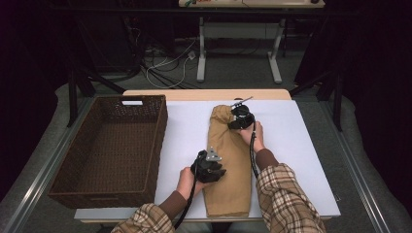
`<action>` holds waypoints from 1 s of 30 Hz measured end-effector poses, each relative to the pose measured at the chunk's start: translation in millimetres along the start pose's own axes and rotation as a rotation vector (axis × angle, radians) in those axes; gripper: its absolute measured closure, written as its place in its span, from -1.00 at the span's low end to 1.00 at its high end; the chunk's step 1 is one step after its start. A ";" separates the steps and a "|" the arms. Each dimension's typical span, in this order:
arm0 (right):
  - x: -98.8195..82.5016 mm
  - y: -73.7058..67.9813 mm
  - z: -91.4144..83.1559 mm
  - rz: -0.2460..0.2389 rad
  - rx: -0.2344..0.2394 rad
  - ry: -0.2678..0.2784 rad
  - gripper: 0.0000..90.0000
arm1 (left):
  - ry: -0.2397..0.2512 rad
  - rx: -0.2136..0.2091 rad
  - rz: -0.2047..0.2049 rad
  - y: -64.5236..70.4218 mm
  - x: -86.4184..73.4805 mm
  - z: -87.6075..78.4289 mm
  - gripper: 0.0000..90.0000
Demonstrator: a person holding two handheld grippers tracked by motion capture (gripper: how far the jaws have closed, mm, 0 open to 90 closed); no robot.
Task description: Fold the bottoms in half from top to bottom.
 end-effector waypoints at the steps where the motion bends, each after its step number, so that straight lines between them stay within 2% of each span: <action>1: 0.0 -0.6 -0.4 -0.002 -0.006 -0.004 0.76 | -0.001 0.001 0.002 0.4 -0.1 0.0 0.58; 4: 0.2 -2.2 -1.4 -0.014 -0.019 -0.001 0.79 | 0.000 -0.002 0.004 0.4 -0.1 0.1 0.60; 9: -0.2 -1.7 -5.2 -0.022 -0.008 0.029 0.81 | 0.001 -0.001 0.002 0.0 0.1 0.3 0.65; 13: 0.3 -7.0 -16.3 -0.054 -0.019 0.077 0.82 | 0.003 -0.008 -0.004 0.0 0.3 0.6 0.66; 20: -3.1 -15.8 -39.3 -0.108 0.006 0.156 0.82 | 0.007 -0.013 -0.010 -0.7 0.2 0.7 0.69; 26: -13.5 -29.3 -62.9 -0.173 0.046 0.207 0.82 | 0.010 -0.017 -0.016 -1.4 0.3 1.0 0.71; 30: -23.8 -42.5 -75.0 -0.238 0.063 0.224 0.82 | 0.009 -0.013 -0.014 -1.4 0.2 1.0 0.71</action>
Point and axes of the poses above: each handheld gripper's, and its own axes: z roughly forward along the jaws, x roughly out of its top, y roughly to its right, the point moved 6 cm from there along z, roughly forward along the jaws, and after that the axes turned 15 degrees about -y, right-handed, at the moved point
